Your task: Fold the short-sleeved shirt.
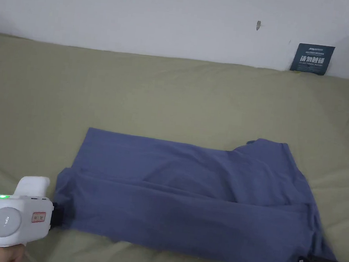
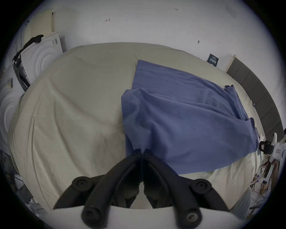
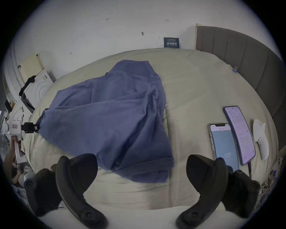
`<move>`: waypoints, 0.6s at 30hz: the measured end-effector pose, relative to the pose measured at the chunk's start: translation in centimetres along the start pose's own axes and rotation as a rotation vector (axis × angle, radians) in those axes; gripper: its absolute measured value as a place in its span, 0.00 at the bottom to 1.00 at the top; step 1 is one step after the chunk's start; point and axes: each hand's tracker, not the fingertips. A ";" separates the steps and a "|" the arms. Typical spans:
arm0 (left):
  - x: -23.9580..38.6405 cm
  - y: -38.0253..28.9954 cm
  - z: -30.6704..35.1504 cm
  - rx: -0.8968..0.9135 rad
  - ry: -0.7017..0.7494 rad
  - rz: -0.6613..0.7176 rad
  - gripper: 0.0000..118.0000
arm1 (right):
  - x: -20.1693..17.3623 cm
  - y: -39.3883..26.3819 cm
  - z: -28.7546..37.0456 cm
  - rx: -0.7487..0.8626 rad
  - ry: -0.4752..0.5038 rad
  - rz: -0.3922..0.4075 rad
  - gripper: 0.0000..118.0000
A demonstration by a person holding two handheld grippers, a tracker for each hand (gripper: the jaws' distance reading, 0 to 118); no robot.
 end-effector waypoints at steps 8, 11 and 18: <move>-0.2 0.3 0.5 -0.008 0.004 -0.025 0.01 | 0.8 -0.6 0.6 -0.006 -0.006 0.012 0.06; -0.4 0.5 1.1 -0.003 0.005 -0.028 0.01 | 0.3 -0.6 2.1 0.017 -0.016 0.010 0.06; -0.4 0.6 2.0 0.009 0.012 -0.033 0.01 | -0.4 -0.1 4.4 0.048 -0.015 -0.002 0.05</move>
